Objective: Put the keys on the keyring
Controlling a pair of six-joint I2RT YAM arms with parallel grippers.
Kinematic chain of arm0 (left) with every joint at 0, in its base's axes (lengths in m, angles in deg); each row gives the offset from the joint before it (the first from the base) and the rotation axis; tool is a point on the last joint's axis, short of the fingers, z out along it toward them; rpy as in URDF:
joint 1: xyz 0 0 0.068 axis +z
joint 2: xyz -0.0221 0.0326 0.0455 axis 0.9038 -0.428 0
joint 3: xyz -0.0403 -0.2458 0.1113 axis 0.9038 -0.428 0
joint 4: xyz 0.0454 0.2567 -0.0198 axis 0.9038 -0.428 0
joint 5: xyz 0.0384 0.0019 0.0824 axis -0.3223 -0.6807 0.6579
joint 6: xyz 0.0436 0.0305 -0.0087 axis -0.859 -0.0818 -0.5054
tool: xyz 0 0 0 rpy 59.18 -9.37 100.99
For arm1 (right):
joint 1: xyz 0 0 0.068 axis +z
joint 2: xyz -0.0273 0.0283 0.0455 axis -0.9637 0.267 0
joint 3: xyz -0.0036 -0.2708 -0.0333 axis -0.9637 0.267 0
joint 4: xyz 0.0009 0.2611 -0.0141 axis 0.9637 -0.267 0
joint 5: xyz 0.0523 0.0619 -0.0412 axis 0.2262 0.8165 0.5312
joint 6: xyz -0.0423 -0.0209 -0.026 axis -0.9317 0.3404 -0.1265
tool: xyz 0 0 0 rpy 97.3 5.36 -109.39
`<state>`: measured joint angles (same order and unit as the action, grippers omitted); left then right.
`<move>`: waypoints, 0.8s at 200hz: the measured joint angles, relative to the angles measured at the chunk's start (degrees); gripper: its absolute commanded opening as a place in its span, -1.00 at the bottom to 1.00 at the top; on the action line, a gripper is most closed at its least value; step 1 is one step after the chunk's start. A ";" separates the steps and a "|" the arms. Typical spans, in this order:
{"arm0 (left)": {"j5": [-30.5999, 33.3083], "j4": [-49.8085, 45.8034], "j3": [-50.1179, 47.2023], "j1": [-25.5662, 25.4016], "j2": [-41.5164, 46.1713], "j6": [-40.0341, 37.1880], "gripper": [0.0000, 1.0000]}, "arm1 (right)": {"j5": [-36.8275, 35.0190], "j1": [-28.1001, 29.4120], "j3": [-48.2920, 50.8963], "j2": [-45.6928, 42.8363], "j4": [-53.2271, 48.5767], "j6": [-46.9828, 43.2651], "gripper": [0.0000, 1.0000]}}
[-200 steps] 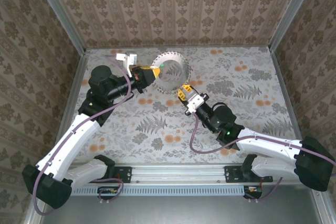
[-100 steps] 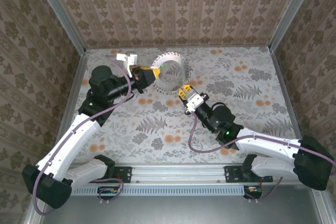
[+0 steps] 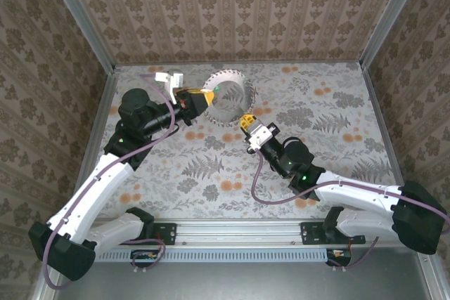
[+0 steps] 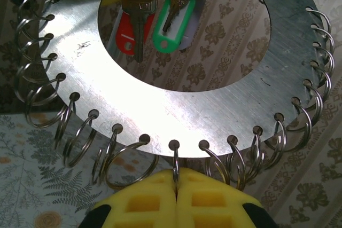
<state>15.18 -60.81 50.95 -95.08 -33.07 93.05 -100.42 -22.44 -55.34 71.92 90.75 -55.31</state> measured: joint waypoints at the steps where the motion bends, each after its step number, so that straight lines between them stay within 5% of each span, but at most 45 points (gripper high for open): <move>1: 0.04 0.00 0.00 0.00 0.00 0.00 -1.00 | 0.00 0.00 0.00 0.00 0.00 -0.11 -1.00; 160: 5.29 3.96 -3.32 -0.33 -0.07 13.20 -1.00 | 2.73 -2.64 0.00 1.07 4.55 7.61 -1.00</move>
<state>20.47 -56.85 47.63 -95.40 -33.13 106.25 -97.69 -25.08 -55.34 72.99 95.29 -47.70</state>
